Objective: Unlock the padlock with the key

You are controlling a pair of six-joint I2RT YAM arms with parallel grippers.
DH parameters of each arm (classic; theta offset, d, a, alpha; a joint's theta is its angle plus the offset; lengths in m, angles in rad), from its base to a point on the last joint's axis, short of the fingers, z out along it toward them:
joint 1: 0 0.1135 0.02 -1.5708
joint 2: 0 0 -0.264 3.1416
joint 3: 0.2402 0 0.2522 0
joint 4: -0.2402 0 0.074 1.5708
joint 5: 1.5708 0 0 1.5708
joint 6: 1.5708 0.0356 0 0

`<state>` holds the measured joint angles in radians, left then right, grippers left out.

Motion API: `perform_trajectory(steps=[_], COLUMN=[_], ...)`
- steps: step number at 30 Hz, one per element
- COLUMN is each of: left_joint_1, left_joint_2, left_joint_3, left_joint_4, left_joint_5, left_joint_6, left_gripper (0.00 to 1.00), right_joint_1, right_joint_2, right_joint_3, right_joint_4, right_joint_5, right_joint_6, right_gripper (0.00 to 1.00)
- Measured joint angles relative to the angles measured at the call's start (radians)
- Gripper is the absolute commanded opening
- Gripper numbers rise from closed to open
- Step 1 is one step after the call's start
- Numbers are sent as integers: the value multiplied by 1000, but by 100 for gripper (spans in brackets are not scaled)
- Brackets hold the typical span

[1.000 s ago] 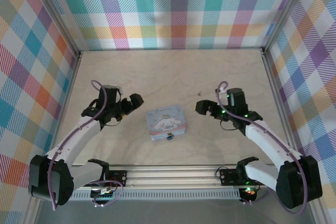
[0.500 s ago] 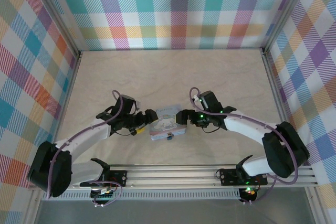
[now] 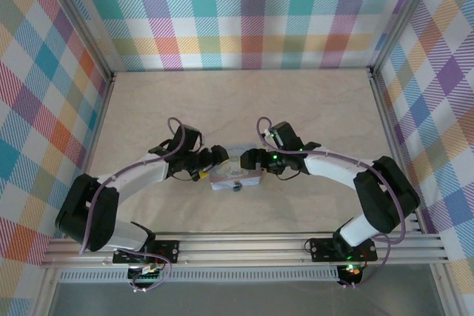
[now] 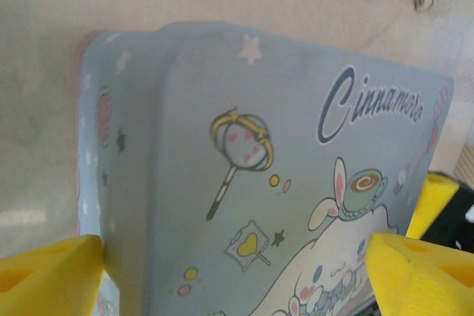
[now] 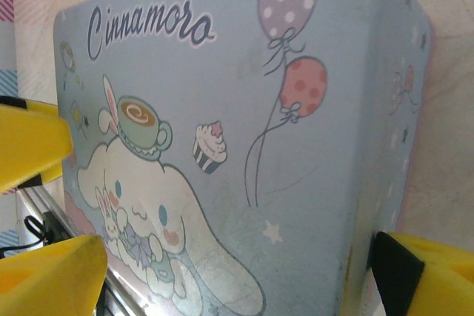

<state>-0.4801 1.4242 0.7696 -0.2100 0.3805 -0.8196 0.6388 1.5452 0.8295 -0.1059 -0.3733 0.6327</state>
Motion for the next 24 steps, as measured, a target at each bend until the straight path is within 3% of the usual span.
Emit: perform_trajectory(steps=[11,24], left_joint_1=[138,169], left_joint_2=[285,359], left_joint_3=[344,421], left_joint_4=[11,-41], left_joint_5=[-26,3], left_joint_6=[108,193], left_gripper=[90,100], right_joint_1=[-5,-45], right_joint_2=[182,200], right_joint_3=[194,240], right_joint_4=[-18,-72], right_joint_5=[8,42], right_joint_6=[-4,-44], right_gripper=[94,99])
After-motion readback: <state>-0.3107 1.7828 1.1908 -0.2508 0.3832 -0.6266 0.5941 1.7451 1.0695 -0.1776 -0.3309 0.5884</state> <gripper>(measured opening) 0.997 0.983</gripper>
